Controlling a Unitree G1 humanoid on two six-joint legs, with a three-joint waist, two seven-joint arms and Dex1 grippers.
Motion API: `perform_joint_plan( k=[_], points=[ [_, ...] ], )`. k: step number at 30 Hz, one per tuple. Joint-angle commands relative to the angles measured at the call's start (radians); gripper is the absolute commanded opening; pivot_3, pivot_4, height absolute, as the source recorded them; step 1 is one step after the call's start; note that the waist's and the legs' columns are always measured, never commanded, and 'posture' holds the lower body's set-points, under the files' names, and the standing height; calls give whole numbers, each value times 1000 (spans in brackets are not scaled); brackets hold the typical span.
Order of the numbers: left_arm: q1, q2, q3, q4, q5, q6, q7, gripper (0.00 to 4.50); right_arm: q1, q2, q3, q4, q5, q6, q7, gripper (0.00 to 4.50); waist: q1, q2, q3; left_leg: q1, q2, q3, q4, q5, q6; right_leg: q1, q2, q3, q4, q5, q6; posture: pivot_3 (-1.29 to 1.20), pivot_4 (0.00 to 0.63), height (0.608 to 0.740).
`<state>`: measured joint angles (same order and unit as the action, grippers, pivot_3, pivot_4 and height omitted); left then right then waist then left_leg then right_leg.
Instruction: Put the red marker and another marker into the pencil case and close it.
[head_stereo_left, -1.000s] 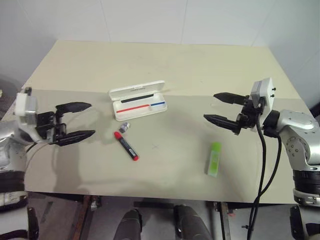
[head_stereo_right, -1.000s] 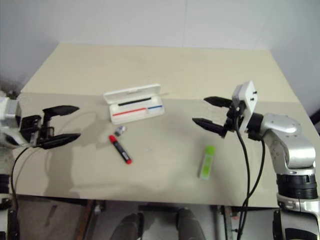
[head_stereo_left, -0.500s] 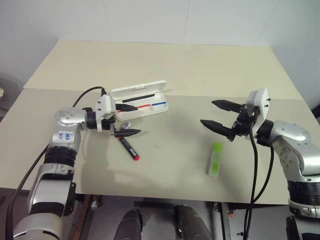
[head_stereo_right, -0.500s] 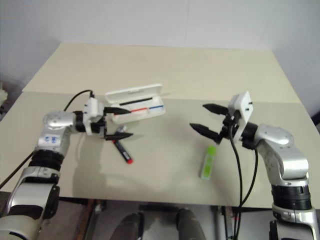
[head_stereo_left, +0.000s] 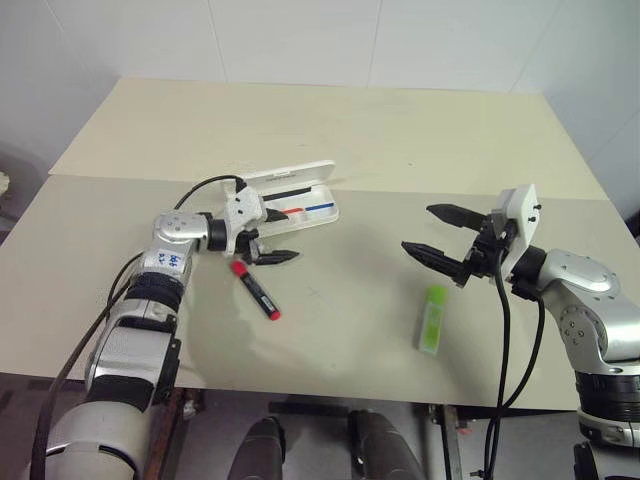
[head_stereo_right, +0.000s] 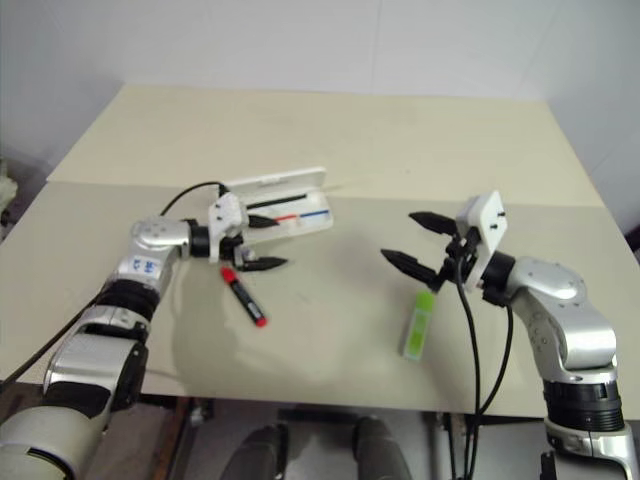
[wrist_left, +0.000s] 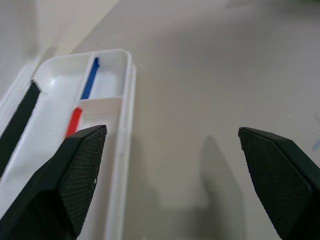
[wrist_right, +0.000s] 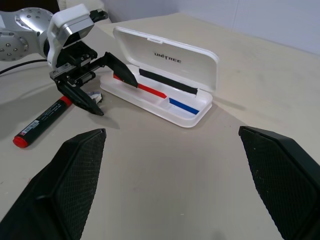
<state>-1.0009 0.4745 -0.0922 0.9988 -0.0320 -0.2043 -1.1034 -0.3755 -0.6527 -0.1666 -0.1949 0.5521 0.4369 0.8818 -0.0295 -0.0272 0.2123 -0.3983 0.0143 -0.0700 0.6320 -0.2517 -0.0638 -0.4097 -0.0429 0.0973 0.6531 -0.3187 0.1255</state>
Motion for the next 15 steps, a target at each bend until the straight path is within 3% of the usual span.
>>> perform_joint_plan(
  k=[1, 11, 15],
  points=[
    [-45, 2, 0, 33, 26, 24, 27, 4477, 1, 5, -26, -22, 12, -23, -5, 4500, 0, 0, 0, 0, 0, 0, 0, 0, 0, 0, 0, 0, 0, 0, 0, 0, 150, 740],
    [-107, 3, -77, 94, 134, 84, 8, 4477, 5, 11, -22, -25, 9, -29, -10, 4500, 0, 0, 0, 0, 0, 0, 0, 0, 0, 0, 0, 0, 0, 0, 0, 0, 150, 740],
    [-123, 6, -118, 118, 187, 81, 7, 3606, 13, 13, -24, -32, 8, -31, -14, 4500, 0, 0, 0, 0, 0, -1, 0, 0, 0, 0, 0, 0, 0, 0, 0, 0, 150, 740]
  ],
)
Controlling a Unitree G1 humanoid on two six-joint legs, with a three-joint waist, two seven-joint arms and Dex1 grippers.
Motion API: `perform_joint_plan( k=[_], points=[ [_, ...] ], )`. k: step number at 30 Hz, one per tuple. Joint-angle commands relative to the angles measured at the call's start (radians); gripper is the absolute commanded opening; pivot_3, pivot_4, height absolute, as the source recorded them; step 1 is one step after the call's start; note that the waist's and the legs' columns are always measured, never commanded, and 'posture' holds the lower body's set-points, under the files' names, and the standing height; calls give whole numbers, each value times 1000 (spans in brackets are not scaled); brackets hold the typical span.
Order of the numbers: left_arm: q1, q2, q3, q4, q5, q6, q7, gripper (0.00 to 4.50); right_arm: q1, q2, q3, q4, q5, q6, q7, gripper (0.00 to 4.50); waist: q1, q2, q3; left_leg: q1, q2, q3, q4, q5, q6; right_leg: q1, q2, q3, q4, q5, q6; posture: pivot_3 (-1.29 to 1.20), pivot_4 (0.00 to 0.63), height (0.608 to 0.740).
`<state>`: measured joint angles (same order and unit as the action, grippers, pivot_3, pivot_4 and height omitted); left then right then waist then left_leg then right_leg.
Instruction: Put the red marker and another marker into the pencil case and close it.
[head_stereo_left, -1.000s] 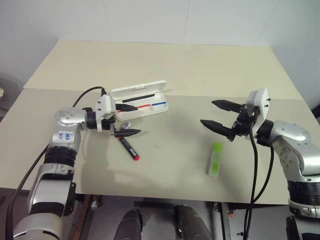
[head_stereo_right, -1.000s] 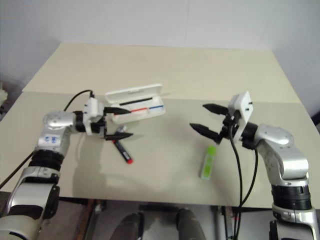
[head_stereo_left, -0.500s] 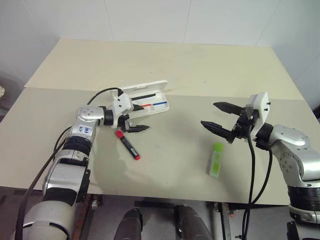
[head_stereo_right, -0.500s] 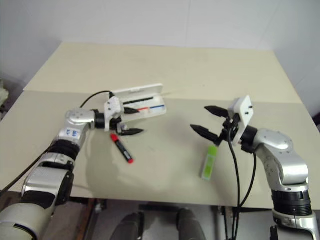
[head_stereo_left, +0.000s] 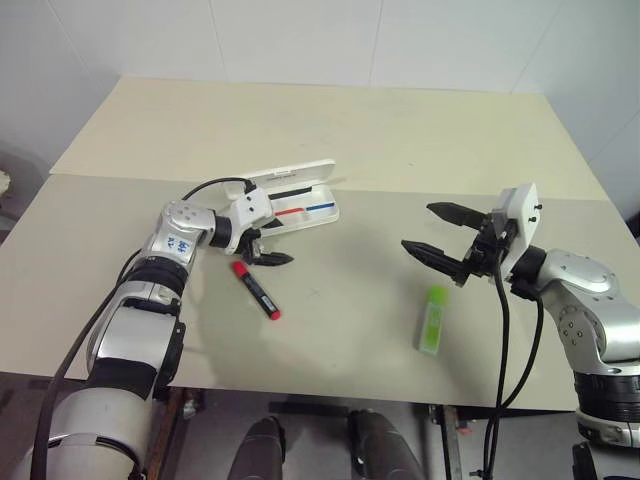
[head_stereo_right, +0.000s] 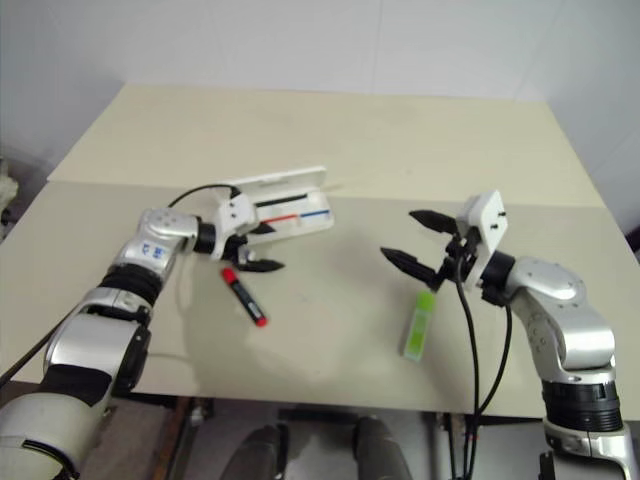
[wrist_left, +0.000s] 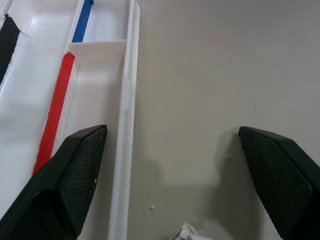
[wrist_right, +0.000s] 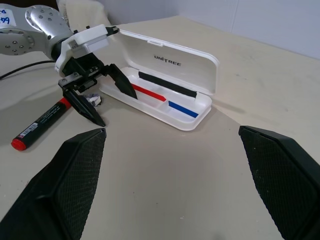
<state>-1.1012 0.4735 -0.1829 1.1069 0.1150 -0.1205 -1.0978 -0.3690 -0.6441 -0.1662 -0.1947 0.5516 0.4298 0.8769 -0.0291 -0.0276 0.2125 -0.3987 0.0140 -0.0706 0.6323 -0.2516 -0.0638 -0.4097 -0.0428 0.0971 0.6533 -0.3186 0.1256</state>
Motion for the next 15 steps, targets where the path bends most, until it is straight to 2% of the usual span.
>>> perform_joint_plan(
  k=[1, 11, 15],
  points=[
    [-26, 7, -33, 15, 48, -5, -2, 3261, 9, 4, -25, -34, 9, -25, -10, 4500, 0, 0, 0, 0, 0, 0, 0, 0, 0, 0, 0, 0, 0, 0, 0, 0, 150, 740],
    [-58, -7, 7, 55, 32, 0, 41, 10, 11, 1, -23, -33, 7, -36, -17, 4500, 0, 0, 0, 0, 0, 0, 0, 0, 0, 0, 0, 0, 0, 0, 0, 0, 150, 740],
    [-65, -6, 17, 52, 30, -17, 51, 10, 0, 2, -19, -25, 5, -41, -16, 4500, 0, 0, 0, -1, 0, 0, 0, 0, 0, 0, 0, 0, 0, 0, 0, 0, 150, 740]
  ],
)
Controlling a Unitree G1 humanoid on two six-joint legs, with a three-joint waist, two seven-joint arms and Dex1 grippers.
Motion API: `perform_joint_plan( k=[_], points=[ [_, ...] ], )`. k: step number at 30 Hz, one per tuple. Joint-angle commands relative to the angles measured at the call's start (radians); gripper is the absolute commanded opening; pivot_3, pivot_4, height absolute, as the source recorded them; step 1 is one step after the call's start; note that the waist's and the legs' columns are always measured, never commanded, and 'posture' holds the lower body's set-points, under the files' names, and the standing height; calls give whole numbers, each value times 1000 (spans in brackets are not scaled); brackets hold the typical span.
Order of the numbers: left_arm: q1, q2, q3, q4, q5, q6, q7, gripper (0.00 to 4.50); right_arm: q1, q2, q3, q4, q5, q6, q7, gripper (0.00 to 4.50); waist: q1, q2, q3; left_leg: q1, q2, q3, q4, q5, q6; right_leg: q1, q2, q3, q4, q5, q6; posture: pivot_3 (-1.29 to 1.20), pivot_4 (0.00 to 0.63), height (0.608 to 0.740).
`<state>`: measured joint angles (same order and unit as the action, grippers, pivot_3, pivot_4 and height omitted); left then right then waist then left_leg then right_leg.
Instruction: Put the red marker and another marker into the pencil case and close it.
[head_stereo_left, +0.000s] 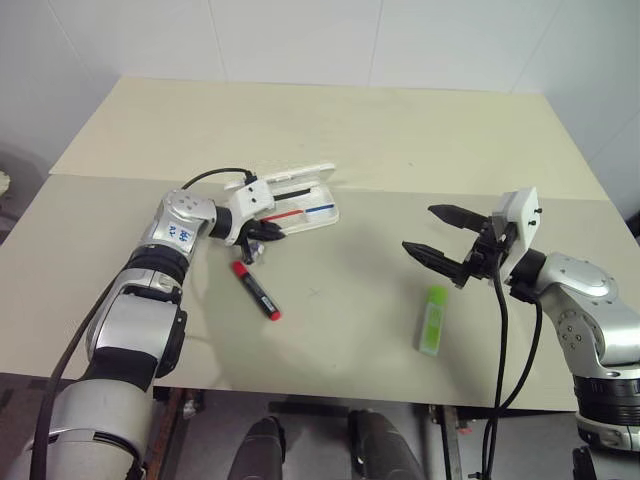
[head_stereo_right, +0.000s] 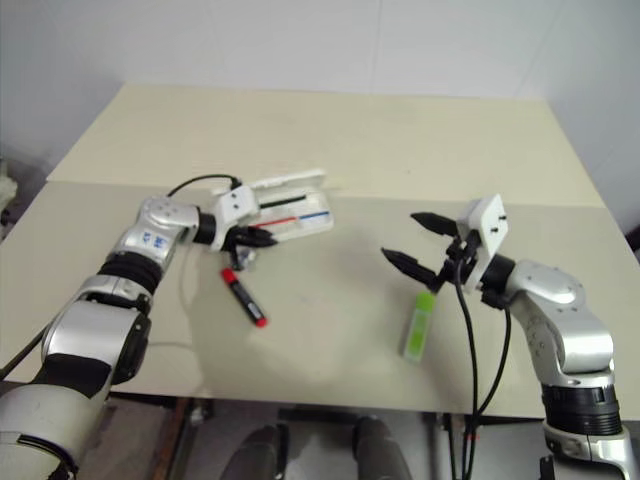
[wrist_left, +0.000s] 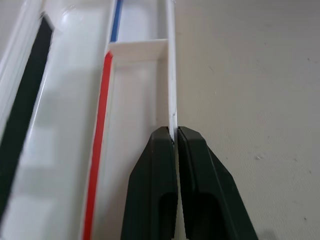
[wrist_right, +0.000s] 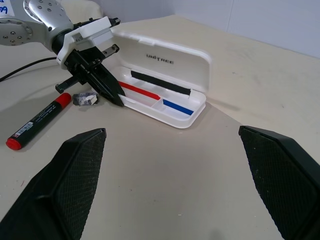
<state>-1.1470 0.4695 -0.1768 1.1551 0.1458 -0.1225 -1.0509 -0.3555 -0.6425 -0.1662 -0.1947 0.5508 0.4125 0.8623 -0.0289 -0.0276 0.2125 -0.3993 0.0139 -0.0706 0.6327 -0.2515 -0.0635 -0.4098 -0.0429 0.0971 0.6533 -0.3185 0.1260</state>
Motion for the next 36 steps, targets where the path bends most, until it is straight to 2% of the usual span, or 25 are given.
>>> perform_joint_plan(
  k=[1, 11, 15, 18, 22, 27, 36],
  points=[
    [-21, -1, 14, 2, -3, -18, 7, 10, -16, 0, -19, -23, 6, -24, -1, 4500, 0, 0, 0, 0, 0, 0, 0, 0, 0, 0, 0, 0, 0, 0, 0, 0, 150, 740],
    [-16, 22, 44, -135, -44, -125, -28, 10, -20, -6, -30, -17, 9, -25, 2, 4500, 1, 0, 0, -2, 0, 0, 1, 0, 0, -2, 0, 0, 0, 0, 0, 0, 150, 740],
    [37, 37, 35, -275, -64, -140, -81, 10, -11, -18, -40, -21, 13, -17, 4, 4500, 0, 0, 0, -2, 0, 0, 0, 0, 0, -2, 0, 0, 0, 0, 0, 0, 150, 740],
    [88, 38, 26, -396, -76, -120, -101, 10, 1, -34, -51, -26, 19, -9, 11, 4500, 0, 0, 0, -2, 0, 0, 1, 0, 0, -2, 0, 0, 1, 0, 0, 0, 150, 740],
    [240, 39, -1, -700, -102, -50, -133, 10, 50, -77, -93, -51, 39, 16, 24, 4500, 1, 0, 0, -3, 0, 0, 1, 0, 0, -2, 0, 0, 1, 0, 0, 0, 150, 740],
    [413, 48, -29, -991, -112, 29, -122, 10, 116, -112, -144, -93, 60, 41, 17, 4500, 1, 0, 0, -3, 0, 0, 3, 0, 0, -2, -1, 1, 2, 0, 0, 0, 150, 740],
    [538, 22, -92, -1169, -102, 136, -86, 10, 153, -109, -164, -151, 76, 71, -24, 4500, 1, 0, 0, 0, 0, 0, 7, 2, 3, 2, 0, 2, 3, 4, 3, 0, 150, 740]
  ],
)
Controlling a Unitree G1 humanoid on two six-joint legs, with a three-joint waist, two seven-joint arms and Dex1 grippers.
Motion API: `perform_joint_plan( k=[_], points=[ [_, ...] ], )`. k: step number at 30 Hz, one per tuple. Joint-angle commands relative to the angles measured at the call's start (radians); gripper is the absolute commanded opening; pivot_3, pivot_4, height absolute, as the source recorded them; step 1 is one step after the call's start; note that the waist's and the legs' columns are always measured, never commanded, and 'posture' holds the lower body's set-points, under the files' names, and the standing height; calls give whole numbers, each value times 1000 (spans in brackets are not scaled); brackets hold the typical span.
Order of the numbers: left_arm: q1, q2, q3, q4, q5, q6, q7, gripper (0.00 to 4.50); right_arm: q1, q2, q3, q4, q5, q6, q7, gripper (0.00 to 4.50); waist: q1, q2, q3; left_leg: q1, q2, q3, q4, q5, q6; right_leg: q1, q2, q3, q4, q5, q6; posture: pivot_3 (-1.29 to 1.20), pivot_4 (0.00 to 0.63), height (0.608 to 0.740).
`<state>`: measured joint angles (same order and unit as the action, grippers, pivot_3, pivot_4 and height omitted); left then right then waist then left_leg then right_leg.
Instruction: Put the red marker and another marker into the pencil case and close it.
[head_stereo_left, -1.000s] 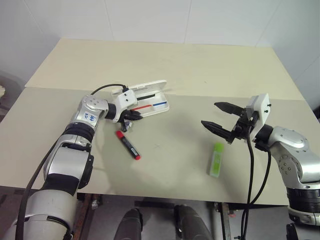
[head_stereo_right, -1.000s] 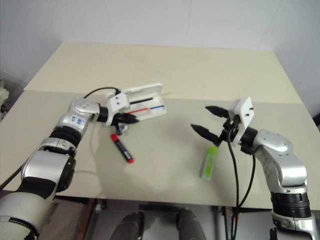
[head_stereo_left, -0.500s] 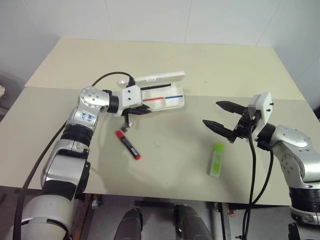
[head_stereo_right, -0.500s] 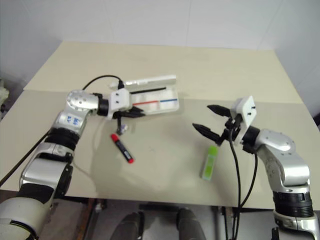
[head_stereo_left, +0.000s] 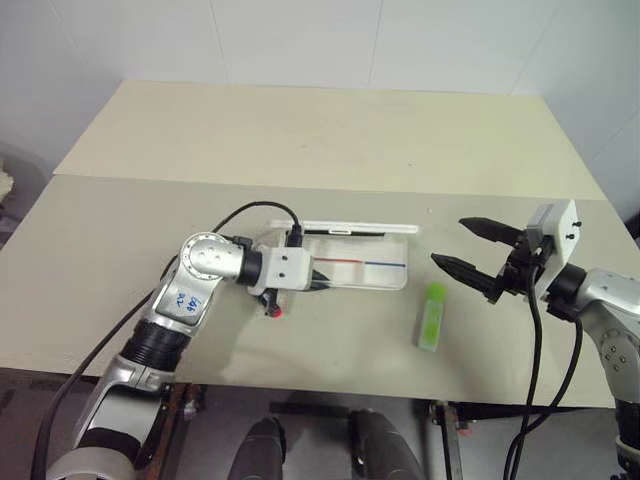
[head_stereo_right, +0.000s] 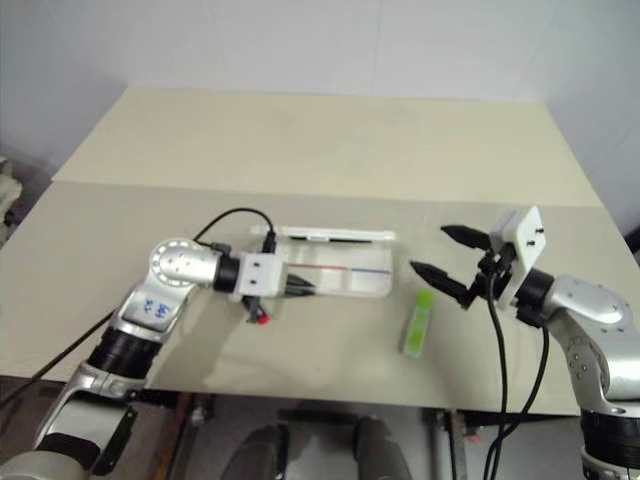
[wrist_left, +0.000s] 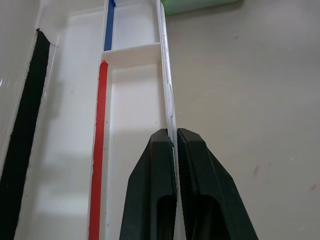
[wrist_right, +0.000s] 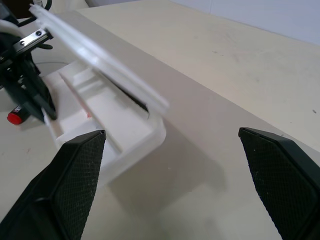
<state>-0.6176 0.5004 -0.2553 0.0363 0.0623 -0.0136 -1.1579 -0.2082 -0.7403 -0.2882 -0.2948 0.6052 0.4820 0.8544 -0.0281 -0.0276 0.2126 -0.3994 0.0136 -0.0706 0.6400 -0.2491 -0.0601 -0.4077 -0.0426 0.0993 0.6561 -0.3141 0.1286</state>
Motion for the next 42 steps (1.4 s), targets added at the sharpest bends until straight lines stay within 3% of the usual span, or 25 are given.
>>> perform_joint_plan(
  k=[1, 21, 24, 35, 42],
  points=[
    [14, -10, -19, -48, -14, 33, 26, 10, 8, -11, -44, -56, 23, 4, -20, 4500, 0, 0, 0, 0, 0, 0, 1, 0, 0, 0, 0, 0, 0, 0, 0, 0, 150, 740],
    [74, 10, -43, -33, -26, 102, 56, 10, 66, -49, -105, -102, 39, 52, -36, 4500, 0, 0, 0, -2, 0, 1, 5, 0, 0, 2, 0, 1, -3, 4, 3, 0, 150, 740],
    [73, 2, -39, -21, -30, 101, 62, 742, 69, -44, -103, -107, 41, 53, -40, 4500, 0, 0, 0, -2, 0, 1, 5, 0, 0, 2, 0, 1, -4, 4, 3, 0, 150, 740],
    [59, -10, -41, -27, -53, 117, 54, 4441, 57, -40, -93, -113, 41, 56, -47, 4500, 0, 0, 0, -2, 0, 1, 5, 0, 0, 2, 0, 1, -4, 4, 3, 0, 150, 740],
    [53, -11, -39, -80, -40, 125, 84, 4477, 42, -39, -86, -101, 38, 52, -43, 4500, 0, 0, 0, -2, 0, 1, 5, 0, 0, 2, 0, 2, -4, 4, 3, 0, 150, 740]
  ],
)
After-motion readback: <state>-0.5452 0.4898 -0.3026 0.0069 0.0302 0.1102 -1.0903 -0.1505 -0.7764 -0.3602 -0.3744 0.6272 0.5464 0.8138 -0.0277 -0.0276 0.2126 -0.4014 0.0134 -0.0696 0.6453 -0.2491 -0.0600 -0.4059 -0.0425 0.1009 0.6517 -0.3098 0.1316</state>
